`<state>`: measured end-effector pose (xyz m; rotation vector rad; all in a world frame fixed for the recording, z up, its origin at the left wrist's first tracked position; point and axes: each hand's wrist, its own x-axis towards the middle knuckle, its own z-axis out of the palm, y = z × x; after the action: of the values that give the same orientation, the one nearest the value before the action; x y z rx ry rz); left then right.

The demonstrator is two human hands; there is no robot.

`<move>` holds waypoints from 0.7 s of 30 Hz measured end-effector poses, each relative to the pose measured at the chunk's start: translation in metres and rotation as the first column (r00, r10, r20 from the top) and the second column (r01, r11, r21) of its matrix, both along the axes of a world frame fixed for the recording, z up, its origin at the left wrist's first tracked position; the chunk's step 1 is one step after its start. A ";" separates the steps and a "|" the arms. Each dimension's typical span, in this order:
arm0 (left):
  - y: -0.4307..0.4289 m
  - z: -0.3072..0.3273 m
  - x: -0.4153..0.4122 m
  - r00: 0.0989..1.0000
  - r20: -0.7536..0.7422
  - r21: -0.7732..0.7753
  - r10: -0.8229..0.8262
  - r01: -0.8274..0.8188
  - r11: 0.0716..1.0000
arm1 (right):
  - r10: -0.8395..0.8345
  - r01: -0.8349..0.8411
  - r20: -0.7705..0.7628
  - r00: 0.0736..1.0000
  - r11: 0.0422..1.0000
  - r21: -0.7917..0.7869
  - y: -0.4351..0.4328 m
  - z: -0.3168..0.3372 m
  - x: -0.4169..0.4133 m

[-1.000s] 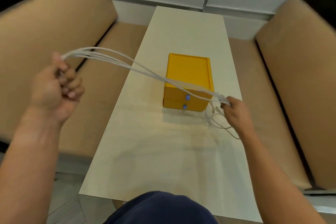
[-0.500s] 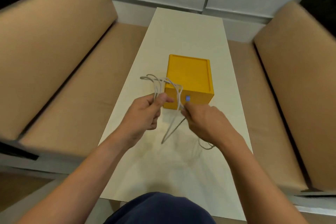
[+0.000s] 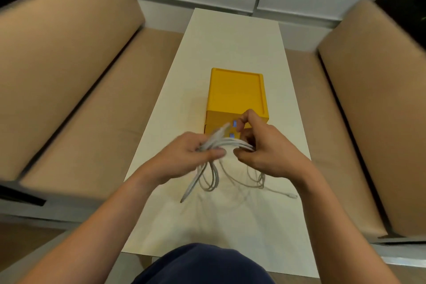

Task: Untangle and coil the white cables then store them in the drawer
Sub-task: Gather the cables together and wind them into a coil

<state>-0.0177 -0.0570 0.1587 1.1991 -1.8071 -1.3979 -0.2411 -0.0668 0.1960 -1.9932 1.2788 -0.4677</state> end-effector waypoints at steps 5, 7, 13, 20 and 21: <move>-0.008 0.019 0.050 0.800 -0.513 0.192 0.310 -0.245 0.950 | 0.057 -0.027 -0.093 0.994 0.955 0.295 -0.015 -0.042 -0.043; -0.012 0.023 0.066 0.806 -0.461 0.204 0.372 -0.312 0.928 | -0.027 0.029 -0.009 1.000 0.955 0.297 -0.017 -0.057 -0.058; -0.002 0.006 0.058 0.965 0.035 0.064 0.259 -0.261 0.963 | -0.393 0.298 -0.362 0.846 0.909 -0.290 -0.048 -0.055 -0.091; 0.000 0.000 0.023 0.944 0.295 -0.167 0.149 -0.103 0.981 | -0.737 0.712 0.131 0.664 0.569 -0.412 -0.054 -0.048 -0.089; 0.001 -0.001 0.017 0.940 0.311 -0.189 0.142 -0.086 0.978 | -0.739 0.740 0.183 0.649 0.556 -0.377 -0.052 -0.055 -0.089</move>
<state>-0.0012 -0.0564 0.1579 1.4801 -1.9931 -0.9987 -0.3299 -0.1187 0.1408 -1.6497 2.1640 -1.2515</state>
